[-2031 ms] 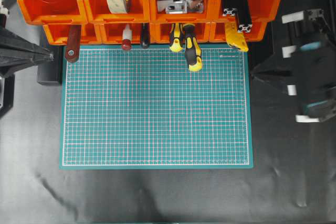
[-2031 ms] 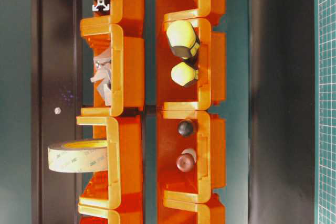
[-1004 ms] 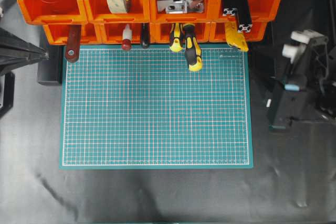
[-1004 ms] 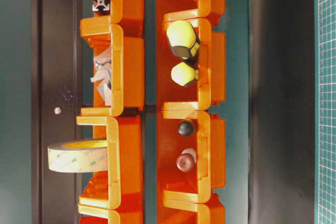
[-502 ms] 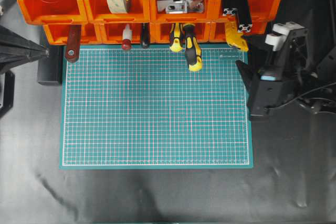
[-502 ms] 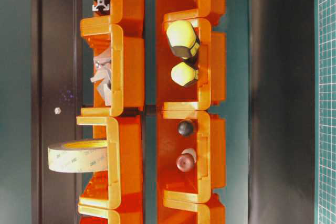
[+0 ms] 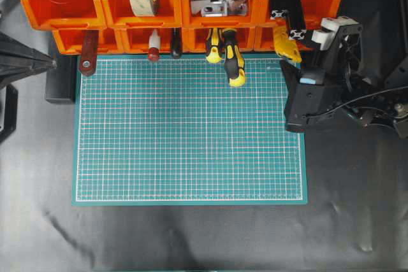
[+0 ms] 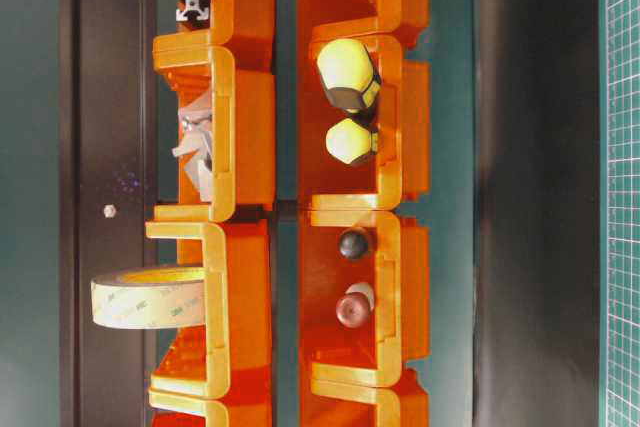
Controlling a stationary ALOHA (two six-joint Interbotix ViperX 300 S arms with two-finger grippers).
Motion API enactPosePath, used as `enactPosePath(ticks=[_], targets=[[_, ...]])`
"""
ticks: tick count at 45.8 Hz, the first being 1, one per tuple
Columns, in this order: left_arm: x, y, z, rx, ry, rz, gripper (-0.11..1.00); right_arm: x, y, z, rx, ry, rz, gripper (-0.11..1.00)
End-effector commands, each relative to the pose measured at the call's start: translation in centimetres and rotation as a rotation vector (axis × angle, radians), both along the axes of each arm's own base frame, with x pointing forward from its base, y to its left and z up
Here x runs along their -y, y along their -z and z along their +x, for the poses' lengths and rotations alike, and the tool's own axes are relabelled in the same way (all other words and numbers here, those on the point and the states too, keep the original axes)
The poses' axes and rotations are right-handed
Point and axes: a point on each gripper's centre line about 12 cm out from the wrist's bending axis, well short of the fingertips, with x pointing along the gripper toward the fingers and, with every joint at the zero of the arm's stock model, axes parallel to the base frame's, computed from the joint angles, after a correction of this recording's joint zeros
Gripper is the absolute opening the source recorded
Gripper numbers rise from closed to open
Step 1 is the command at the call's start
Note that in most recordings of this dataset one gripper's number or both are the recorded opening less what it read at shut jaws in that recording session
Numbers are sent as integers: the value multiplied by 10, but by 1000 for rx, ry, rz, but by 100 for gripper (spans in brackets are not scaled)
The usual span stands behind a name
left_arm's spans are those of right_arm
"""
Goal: Pick cutter from container rack with right arm.
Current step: 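Close the right gripper on the yellow utility knife body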
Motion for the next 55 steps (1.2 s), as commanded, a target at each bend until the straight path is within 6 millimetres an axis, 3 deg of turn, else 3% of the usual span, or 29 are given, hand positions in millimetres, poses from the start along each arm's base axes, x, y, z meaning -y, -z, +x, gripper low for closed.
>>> enactPosePath(ticks=[1,17,22,28,36,45,55], targets=[[0,-3,0,9,-2,1,0,2,-4,3,20,4,8,69],[0,-2,-4,18,-2,0,0,6,-1,4,10,23,2,61],[0,-4,-7,31,-2,0,0,7,0,5,4,25,-1,55],[0,-4,-10,38,-2,-2,0,6,-1,6,7,20,3,37],[-1,-7,-13,44,-2,-2,0,3,-4,7,16,20,6,36],[-1,-6,-15,35,-3,-2,0,-8,-23,9,48,33,-18,36],[-1,-6,-16,37,-6,-2,0,-25,-48,3,77,48,-58,29]])
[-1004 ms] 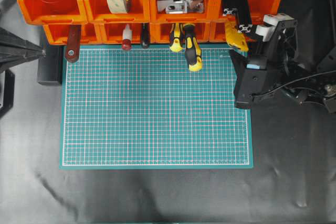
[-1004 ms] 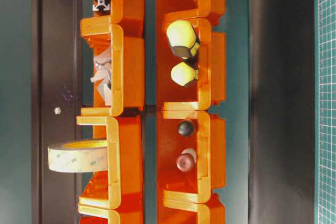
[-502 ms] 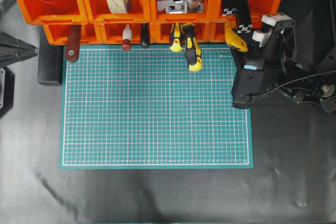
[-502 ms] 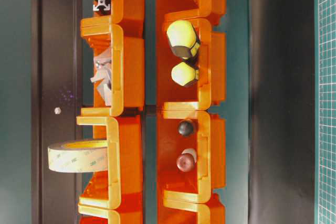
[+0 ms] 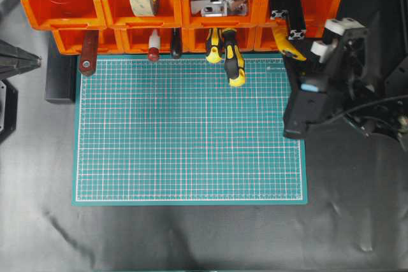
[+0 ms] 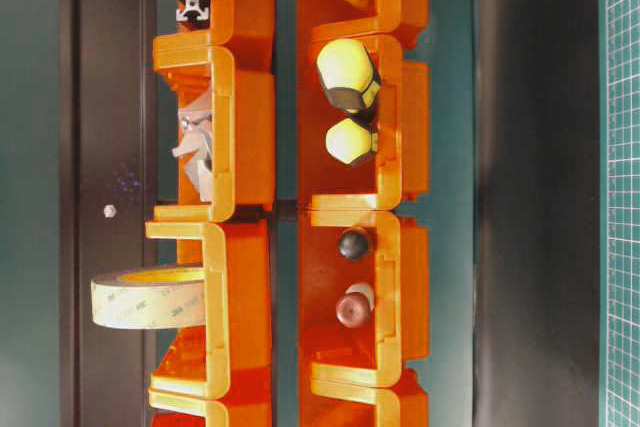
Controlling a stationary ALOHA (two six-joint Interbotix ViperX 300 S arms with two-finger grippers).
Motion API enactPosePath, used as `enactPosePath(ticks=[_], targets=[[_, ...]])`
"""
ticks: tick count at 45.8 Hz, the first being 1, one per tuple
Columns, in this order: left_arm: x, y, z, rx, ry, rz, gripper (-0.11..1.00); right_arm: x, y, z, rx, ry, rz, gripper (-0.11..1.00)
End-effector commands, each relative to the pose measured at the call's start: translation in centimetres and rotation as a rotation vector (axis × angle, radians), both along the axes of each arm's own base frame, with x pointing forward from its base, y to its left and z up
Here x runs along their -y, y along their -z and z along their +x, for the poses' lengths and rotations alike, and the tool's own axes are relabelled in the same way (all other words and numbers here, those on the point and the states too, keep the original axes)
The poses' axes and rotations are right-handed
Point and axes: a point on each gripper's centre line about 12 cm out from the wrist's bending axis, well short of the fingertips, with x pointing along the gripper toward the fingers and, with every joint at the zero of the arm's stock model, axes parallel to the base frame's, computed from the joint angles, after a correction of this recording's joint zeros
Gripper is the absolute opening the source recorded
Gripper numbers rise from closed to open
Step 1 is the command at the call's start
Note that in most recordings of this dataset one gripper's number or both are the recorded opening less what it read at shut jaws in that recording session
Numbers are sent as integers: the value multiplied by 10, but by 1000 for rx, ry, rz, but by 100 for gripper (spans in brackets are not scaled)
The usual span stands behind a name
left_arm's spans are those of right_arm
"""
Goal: Pick cutter from container rack with right arm.
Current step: 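Close the right gripper on the yellow utility knife body, then pull the knife out of the rack and carry it over the mat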
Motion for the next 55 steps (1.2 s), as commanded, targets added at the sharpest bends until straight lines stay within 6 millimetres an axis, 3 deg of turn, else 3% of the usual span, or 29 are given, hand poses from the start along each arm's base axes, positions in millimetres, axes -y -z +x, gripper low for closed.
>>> enactPosePath(ticks=[1,19,32,42,49,55], targets=[[-1,-4,1,9,-5,0,0,-9,-22,-2,50,4,-5,28],[-2,-11,-6,23,-11,-3,0,-60,-81,-7,177,-89,39,28],[3,-6,-6,-8,16,-31,0,-127,-113,11,246,-228,107,28],[3,-7,-7,-10,16,-26,0,-170,-95,45,214,-328,103,28],[3,-7,-7,-8,17,-28,0,-177,-61,66,137,-398,63,28],[4,-4,-5,-22,18,-33,0,-168,-29,86,94,-453,78,28]])
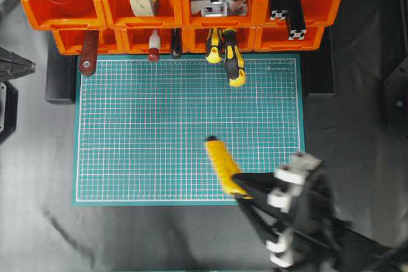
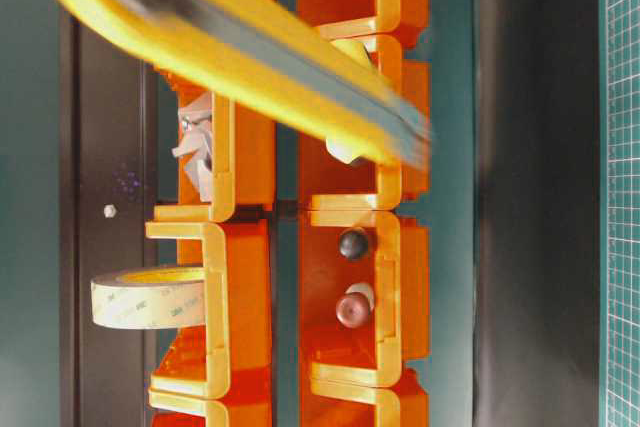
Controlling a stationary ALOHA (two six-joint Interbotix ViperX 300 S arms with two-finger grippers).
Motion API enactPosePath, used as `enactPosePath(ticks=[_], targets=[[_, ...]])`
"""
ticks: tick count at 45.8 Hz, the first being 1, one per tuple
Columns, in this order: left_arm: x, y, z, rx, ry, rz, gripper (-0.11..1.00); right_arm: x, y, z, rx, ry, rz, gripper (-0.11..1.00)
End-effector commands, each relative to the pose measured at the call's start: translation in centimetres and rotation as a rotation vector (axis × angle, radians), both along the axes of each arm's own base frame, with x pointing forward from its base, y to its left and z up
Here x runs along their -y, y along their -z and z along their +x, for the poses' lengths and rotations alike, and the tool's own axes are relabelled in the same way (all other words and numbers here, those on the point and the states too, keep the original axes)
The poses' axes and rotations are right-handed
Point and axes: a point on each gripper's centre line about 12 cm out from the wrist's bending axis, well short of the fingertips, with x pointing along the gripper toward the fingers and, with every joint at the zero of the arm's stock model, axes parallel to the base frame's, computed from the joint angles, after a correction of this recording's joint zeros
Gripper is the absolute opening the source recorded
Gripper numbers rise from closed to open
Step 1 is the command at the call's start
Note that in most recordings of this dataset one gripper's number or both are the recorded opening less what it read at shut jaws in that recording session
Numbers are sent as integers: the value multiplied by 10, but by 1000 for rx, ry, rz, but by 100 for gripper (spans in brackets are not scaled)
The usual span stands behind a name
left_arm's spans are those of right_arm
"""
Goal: Pick cutter from container rack with right arm.
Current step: 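Pull the knife out of the rack and carry it over the mat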
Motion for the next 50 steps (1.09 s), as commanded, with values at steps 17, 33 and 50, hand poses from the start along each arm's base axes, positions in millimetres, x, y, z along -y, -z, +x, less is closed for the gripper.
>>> enactPosePath(ticks=[17,33,50], targets=[[1,-11,0,26,8,-7,0,56,75,53,-130,-175,-16,28],[2,-10,1,18,10,-7,0,95,106,68,-187,-124,0,28],[2,-13,0,31,10,-6,0,99,132,62,-239,-130,22,28]])
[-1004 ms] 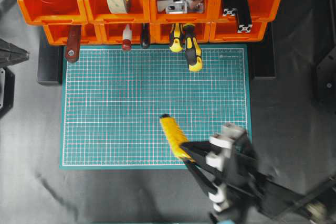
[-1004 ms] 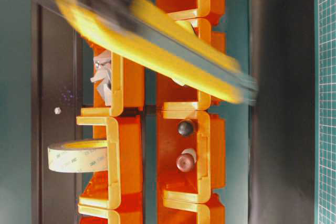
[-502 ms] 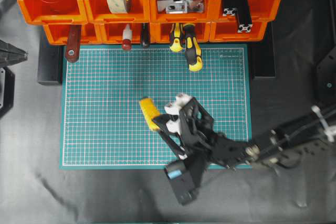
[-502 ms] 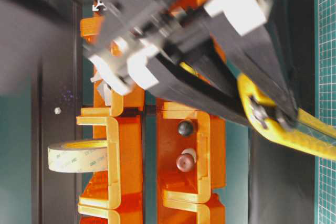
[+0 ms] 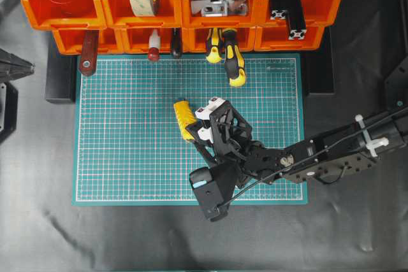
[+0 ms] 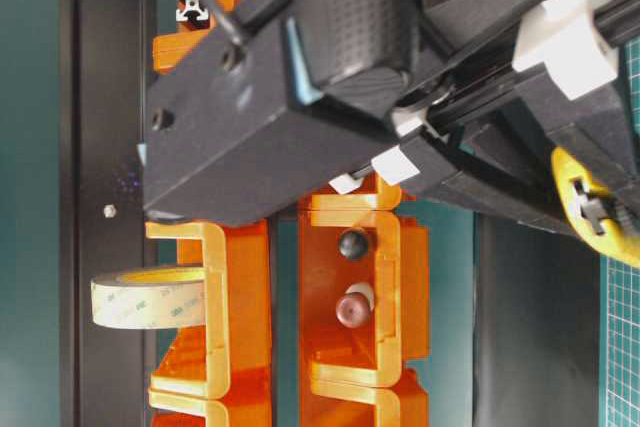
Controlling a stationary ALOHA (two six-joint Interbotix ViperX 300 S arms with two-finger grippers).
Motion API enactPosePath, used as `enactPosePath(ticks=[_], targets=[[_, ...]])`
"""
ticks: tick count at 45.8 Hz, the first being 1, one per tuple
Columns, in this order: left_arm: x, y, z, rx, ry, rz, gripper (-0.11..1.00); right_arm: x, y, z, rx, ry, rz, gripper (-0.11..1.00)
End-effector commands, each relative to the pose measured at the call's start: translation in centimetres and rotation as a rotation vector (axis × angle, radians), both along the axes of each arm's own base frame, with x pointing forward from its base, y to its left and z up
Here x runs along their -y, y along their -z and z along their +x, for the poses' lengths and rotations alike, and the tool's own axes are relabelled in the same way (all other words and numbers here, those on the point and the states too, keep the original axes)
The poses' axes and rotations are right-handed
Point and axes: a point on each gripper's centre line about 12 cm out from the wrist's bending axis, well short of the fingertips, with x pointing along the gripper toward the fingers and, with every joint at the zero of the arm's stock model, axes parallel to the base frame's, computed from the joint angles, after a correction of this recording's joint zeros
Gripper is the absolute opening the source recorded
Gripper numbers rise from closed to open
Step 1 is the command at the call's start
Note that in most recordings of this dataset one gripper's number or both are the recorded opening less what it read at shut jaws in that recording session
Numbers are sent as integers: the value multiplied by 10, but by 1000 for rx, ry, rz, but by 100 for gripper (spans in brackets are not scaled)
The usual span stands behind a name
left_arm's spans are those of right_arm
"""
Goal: Pick cutter from container rack with right arm.
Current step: 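Pull the knife out of the rack and carry it over the mat, then lower the knife onto the mat and open the right gripper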
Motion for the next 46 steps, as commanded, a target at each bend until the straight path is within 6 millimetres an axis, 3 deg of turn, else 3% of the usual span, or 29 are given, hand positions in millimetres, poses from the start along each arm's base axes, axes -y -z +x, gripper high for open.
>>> enactPosePath(ticks=[1,27,29,37,46], targets=[[0,-11,1,26,1,-1,0,-1,-4,1,15,-4,26,28],[0,-12,0,29,2,0,0,-9,18,-16,-50,24,154,28],[0,-12,0,29,1,-1,0,-10,19,-17,-52,21,159,31],[0,-11,1,25,1,0,0,-12,29,-23,-76,32,203,67],[0,-12,0,28,1,-1,0,-10,31,-30,-84,87,245,76]])
